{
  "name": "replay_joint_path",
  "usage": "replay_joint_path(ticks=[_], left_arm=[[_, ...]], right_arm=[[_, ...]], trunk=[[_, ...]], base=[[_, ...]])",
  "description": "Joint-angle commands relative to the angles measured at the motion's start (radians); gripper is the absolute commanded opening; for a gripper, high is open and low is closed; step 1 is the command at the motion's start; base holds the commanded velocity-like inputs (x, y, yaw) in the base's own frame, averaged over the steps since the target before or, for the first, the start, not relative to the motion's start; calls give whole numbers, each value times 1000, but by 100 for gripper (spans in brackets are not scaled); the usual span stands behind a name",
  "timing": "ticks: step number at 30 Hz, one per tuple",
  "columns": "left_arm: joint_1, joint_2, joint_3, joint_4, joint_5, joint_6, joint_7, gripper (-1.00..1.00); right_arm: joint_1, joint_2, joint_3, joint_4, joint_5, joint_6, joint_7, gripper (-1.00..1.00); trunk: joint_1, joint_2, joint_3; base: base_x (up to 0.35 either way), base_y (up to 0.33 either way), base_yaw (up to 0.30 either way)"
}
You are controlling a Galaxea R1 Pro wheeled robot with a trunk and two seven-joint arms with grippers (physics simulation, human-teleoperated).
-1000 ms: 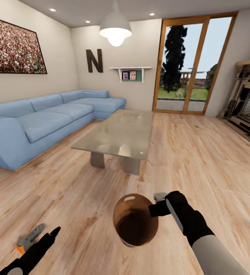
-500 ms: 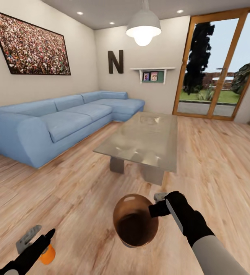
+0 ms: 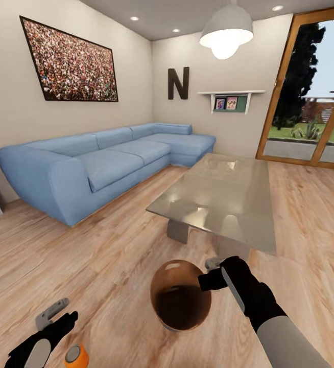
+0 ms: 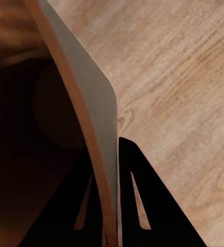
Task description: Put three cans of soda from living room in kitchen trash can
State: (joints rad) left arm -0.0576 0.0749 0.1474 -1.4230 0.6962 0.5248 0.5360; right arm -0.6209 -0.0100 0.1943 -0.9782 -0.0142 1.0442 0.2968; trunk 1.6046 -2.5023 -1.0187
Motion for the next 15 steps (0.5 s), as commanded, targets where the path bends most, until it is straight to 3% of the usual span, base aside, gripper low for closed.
replay_joint_path(ticks=[1,5,9,15], left_arm=[[-2,0,-3,5,-1,1,0,100],[-15,6,-4,54,-1,1,-4,100],[-48,20,-4,191,-1,1,-8,100],[-56,23,-7,262,0,3,-11,100]], right_arm=[[0,0,-1,0,-26,3,9,-100],[0,-1,0,-1,-26,3,9,-100],[1,-1,1,-6,-26,3,9,-100],[1,-1,2,-8,-26,3,9,-100]], trunk=[[0,0,0],[0,0,0],[0,0,0],[0,0,0]], base=[[345,-21,20],[346,-43,9],[311,-14,1],[69,-2,0]])
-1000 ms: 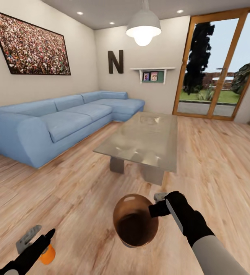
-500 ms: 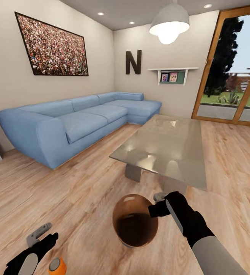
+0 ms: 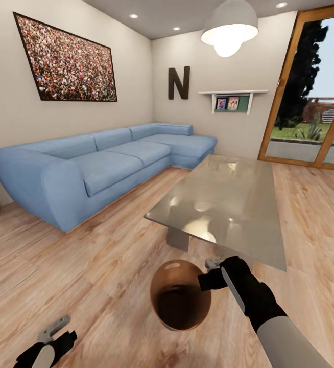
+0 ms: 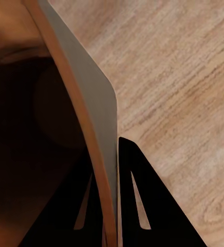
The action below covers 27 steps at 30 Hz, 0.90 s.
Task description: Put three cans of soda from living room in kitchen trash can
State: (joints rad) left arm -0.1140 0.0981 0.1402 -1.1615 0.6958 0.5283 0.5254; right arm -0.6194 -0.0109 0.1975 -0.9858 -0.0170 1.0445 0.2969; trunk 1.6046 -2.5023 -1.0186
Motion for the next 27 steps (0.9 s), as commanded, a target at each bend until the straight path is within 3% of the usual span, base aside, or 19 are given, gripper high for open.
replay_joint_path(ticks=[1,9,13,17,19,22,27], left_arm=[[-1,1,1,18,0,1,0,100],[-18,19,2,73,1,8,-3,100],[-74,24,2,128,1,68,-3,100],[-135,26,-2,195,0,85,-3,100],[-148,27,-14,217,-1,81,-10,100],[-157,29,-66,236,-4,73,-16,100],[-162,39,-90,242,-4,71,-19,100]], right_arm=[[0,0,-1,0,-23,3,8,-100],[0,0,0,-4,-23,3,9,-100],[31,-1,1,-71,-23,3,9,-100],[62,-1,4,-137,-21,3,9,-100],[68,-1,4,-149,-20,3,9,-100],[73,-1,5,-159,-20,3,9,-100],[74,-1,5,-162,-20,3,8,-100]], trunk=[[0,0,0],[0,0,0],[0,0,0],[0,0,0],[0,0,0],[0,0,0],[0,0,0]], base=[[16,0,0],[-204,0,0],[-67,0,0],[-15,0,0],[-4,0,0],[-11,0,0],[-180,0,0]])
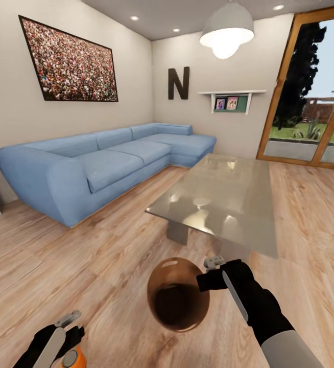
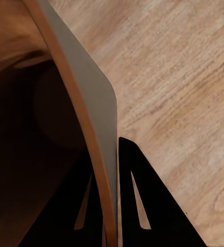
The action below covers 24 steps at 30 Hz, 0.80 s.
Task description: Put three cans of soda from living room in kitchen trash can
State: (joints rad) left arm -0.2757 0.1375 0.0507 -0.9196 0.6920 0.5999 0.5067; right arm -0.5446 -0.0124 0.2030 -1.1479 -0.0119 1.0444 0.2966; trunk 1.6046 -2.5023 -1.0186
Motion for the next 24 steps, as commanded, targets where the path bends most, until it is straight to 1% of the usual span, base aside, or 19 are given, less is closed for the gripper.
replay_joint_path(ticks=[1,7,10,11,12,16,20,23,24], left_arm=[[-2,3,-3,1,1,3,-1,100],[-10,13,-6,7,0,16,-11,100],[-12,25,-11,26,-1,13,-15,100],[-13,29,-25,37,-5,10,-24,100],[-13,28,-34,41,-7,9,-28,100],[-13,23,-45,48,-7,7,-30,100],[-14,22,-48,50,-8,5,-35,100],[-18,32,-48,51,-10,5,-51,100],[-28,35,-48,56,-10,4,-61,100]], right_arm=[[-1,0,-1,-1,-25,3,9,-100],[-5,-2,1,-6,-25,3,10,-100],[-10,-1,2,0,-23,3,10,-100],[-11,-2,0,-3,-24,3,10,-100],[-11,-2,-1,-5,-24,3,10,-100],[-15,-2,-4,1,-25,3,10,-100],[-16,-3,-5,4,-25,3,10,-100],[-16,-3,-5,4,-24,3,10,-100],[-16,-3,-5,2,-24,3,9,-100]], trunk=[[0,0,0],[0,0,0],[0,0,0],[0,0,0],[0,0,0],[0,0,0],[2,-1,-15],[3,-2,-27],[4,-2,-31]], base=[[-177,0,0],[-65,0,0],[-11,0,0],[-4,0,0],[-3,0,0],[-1,0,0],[0,0,0],[0,0,0],[0,0,0]])
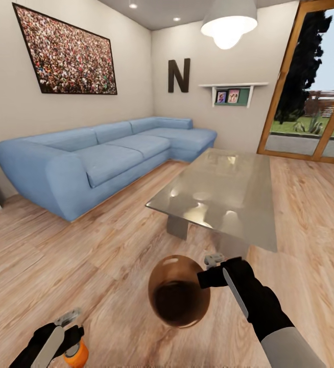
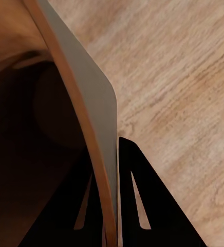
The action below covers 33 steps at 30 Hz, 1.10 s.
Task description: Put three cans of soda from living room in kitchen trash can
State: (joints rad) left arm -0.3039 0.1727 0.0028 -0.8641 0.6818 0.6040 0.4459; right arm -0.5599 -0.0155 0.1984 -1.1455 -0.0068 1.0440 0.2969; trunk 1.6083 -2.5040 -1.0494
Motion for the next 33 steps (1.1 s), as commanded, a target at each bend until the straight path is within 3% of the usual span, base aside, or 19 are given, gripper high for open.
replay_joint_path(ticks=[1,5,9,12,14,16,20,24,33], left_arm=[[-16,4,0,18,-1,-1,-13,100],[-111,12,-3,197,-3,-60,-60,100],[-137,13,-4,256,-4,-90,-93,100],[-145,13,-4,273,-4,-101,-106,100],[-153,13,-4,280,-4,-104,-109,100],[-162,14,-4,284,-4,-106,-119,100],[-179,31,-4,288,-4,-107,-136,100],[-193,46,-4,294,-4,-107,-147,100],[-197,44,-5,299,-4,-107,-154,100]], right_arm=[[0,0,-1,-3,-29,3,9,-100],[3,-1,2,-41,-31,3,10,-100],[5,-1,2,-64,-30,3,10,-100],[7,-3,1,-79,-31,3,10,-100],[12,-17,0,-132,-37,3,10,-100],[27,-57,3,-186,-72,3,12,-100],[35,-91,7,-220,-148,3,14,-100],[38,-98,8,-228,-167,3,14,-100],[38,-99,9,-227,-171,3,14,-100]], trunk=[[0,0,-4],[2,-1,-19],[4,-2,-35],[5,-3,-46],[6,-3,-54],[7,-4,-62],[9,-5,-77],[11,-6,-93],[15,-8,-128]], base=[[0,0,0],[0,0,0],[0,0,0],[0,0,0],[0,0,0],[0,0,0],[0,0,0],[0,0,0],[0,0,0]])
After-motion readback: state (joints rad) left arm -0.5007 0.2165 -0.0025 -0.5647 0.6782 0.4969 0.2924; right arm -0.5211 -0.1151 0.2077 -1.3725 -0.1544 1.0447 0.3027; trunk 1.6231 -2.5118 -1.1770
